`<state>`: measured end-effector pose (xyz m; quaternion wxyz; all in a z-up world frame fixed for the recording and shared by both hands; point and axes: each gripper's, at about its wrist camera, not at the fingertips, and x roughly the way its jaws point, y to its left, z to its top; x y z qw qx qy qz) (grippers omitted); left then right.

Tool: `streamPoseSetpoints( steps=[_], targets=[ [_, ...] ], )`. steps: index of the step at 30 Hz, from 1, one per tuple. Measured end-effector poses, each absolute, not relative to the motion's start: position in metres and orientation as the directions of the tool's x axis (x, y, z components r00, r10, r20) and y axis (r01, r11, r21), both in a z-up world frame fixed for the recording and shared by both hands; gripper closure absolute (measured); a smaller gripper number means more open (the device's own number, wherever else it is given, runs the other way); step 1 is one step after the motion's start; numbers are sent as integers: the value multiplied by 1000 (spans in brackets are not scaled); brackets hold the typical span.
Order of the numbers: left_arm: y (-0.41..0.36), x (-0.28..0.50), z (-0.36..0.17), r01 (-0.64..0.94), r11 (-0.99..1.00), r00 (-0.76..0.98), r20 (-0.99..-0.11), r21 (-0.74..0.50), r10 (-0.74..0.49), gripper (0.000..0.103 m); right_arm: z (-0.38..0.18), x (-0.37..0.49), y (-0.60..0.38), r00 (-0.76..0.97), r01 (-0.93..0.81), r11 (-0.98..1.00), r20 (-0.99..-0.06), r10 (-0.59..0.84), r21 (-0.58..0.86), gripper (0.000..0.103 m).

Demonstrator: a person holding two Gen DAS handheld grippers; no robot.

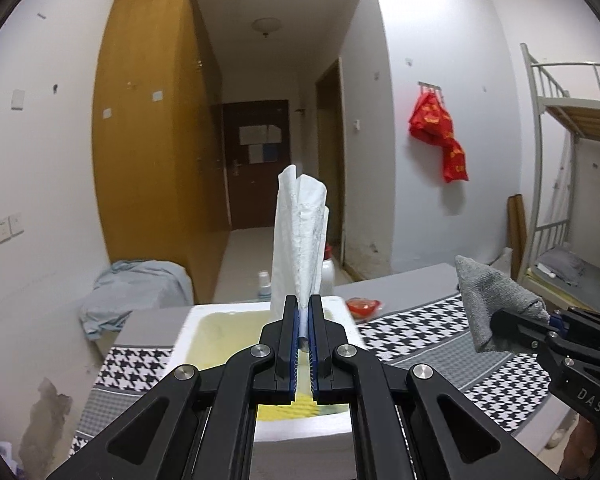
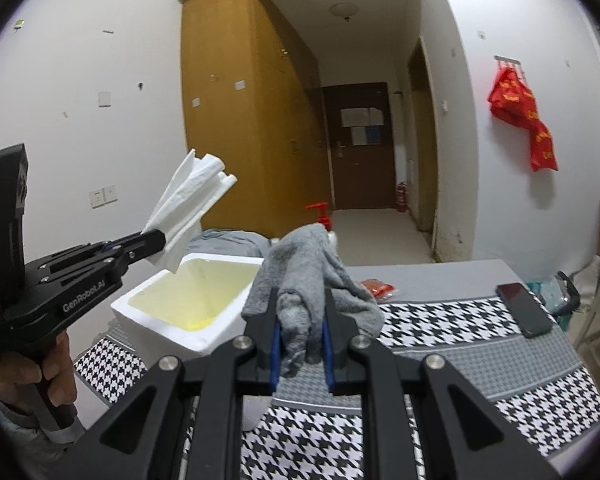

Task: Organize soft objects
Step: 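Carry the white cloth and grey sock over the foam box with both tools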

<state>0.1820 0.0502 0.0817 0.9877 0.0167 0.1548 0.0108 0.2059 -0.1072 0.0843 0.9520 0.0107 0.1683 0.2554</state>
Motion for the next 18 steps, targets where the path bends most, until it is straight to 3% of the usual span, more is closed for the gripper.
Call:
streamPoseSetpoints(
  steps=[18],
  targets=[
    [83,207,64,-68,998,922,-383,5,64,98,82,222,-61,750,-567,820,-361,555,82,83]
  ],
)
